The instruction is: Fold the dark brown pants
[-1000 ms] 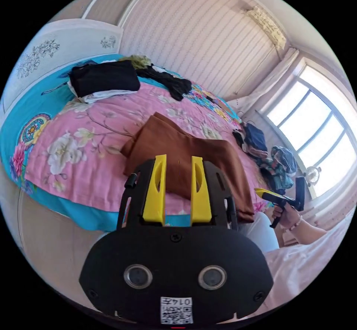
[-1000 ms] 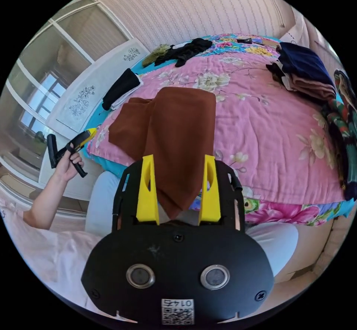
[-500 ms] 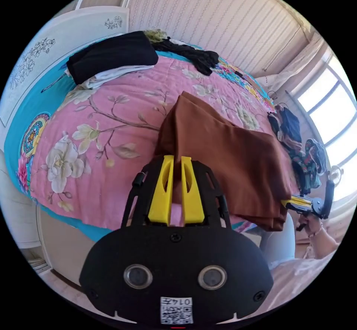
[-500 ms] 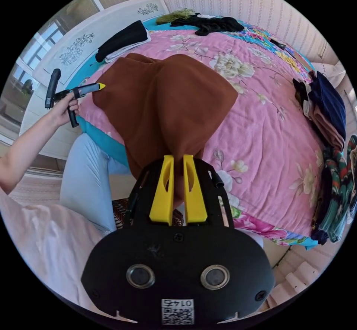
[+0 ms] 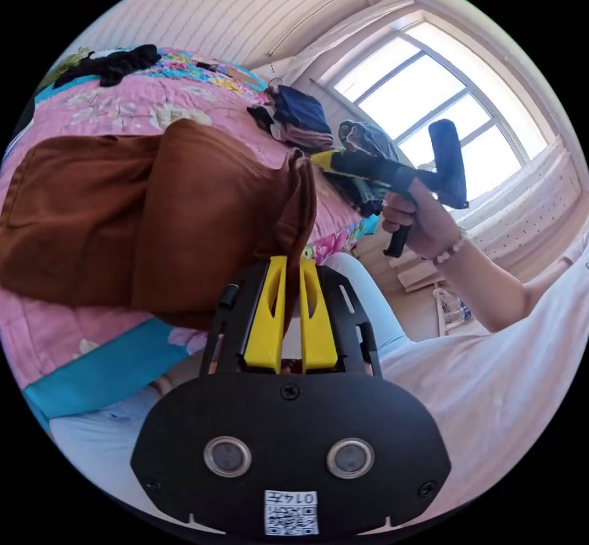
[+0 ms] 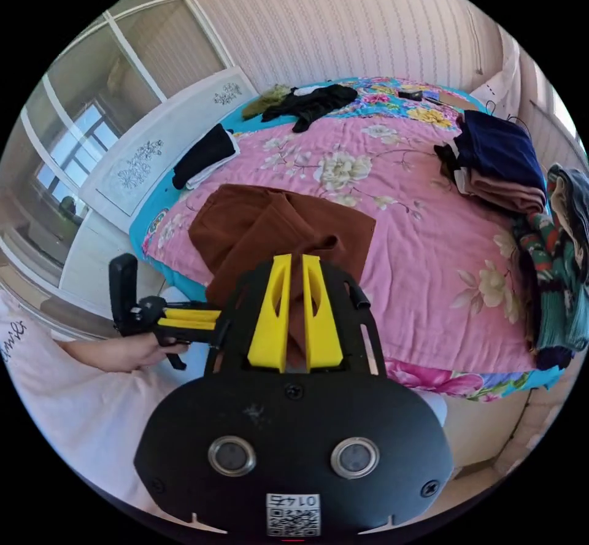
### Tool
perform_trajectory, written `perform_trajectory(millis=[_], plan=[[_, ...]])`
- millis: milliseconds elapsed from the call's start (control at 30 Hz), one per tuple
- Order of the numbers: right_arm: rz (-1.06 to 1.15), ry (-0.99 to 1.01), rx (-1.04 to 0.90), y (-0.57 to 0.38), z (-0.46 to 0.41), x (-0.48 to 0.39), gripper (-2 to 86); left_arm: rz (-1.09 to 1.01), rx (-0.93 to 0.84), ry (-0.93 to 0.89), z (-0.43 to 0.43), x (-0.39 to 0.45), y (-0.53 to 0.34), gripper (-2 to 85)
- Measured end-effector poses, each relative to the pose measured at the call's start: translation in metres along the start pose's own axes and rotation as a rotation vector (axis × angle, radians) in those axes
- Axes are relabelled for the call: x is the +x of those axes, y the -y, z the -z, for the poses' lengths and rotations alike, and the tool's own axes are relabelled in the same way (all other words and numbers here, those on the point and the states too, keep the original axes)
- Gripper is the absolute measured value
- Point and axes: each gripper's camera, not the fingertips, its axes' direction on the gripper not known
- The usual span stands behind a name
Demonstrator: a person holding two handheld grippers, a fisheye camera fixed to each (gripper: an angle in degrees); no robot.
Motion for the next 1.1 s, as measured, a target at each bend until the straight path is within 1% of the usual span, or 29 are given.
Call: perform_trajectory(millis=[133, 233, 333, 400, 433, 500, 600, 667, 733, 800, 867, 967, 1067, 1100], plan=[[-0.096, 0.055, -0.027, -0.014, -0.003, 0.015, 11.0, 0.001, 0.003, -0.027, 0.010, -0.007, -0.005, 4.4], [-0.197, 0.030, 0.021, -0.027, 0.003, 0.029, 12.5, -0.070, 0.038, 0.057, 0.033, 0.004, -0.010, 5.4], [-0.263, 0.047, 0.057, -0.035, 0.005, 0.038, 13.8, -0.047, 0.107, 0.025, 0.065, 0.005, -0.020, 5.1], [-0.266, 0.042, 0.017, -0.034, -0.003, 0.037, 15.1, -0.028, 0.170, 0.030, 0.091, -0.002, -0.029, 5.0], [-0.258, 0.020, 0.004, -0.033, -0.005, 0.037, 15.5, -0.028, 0.189, 0.051, 0.098, -0.004, -0.031, 5.0], [-0.267, -0.062, -0.024, -0.034, -0.011, 0.039, 15.8, -0.004, 0.254, 0.207, 0.122, -0.023, -0.036, 5.2], [-0.346, -0.091, -0.010, -0.041, -0.010, 0.050, 16.2, 0.087, 0.277, 0.349, 0.151, -0.057, -0.030, 7.1], [-0.373, -0.126, -0.034, -0.045, -0.012, 0.056, 16.9, 0.123, 0.296, 0.409, 0.168, -0.077, -0.021, 8.8], [-0.393, -0.060, -0.103, -0.046, -0.023, 0.063, 16.1, 0.139, 0.312, 0.485, 0.179, -0.097, -0.008, 10.2], [-0.420, 0.128, -0.177, -0.043, -0.039, 0.064, 12.0, 0.211, 0.307, 0.561, 0.189, -0.127, 0.016, 11.9], [-0.412, 0.108, -0.189, -0.037, -0.041, 0.056, 9.5, 0.260, 0.293, 0.553, 0.194, -0.147, 0.038, 12.6], [-0.308, 0.088, -0.184, -0.021, -0.036, 0.038, 6.4, 0.290, 0.265, 0.569, 0.199, -0.172, 0.076, 13.2], [-0.261, 0.146, -0.193, -0.007, -0.029, 0.032, 3.7, 0.311, 0.195, 0.627, 0.192, -0.197, 0.103, 13.4], [-0.274, 0.174, -0.173, -0.003, -0.024, 0.034, 3.0, 0.364, 0.144, 0.592, 0.186, -0.210, 0.108, 13.4]])
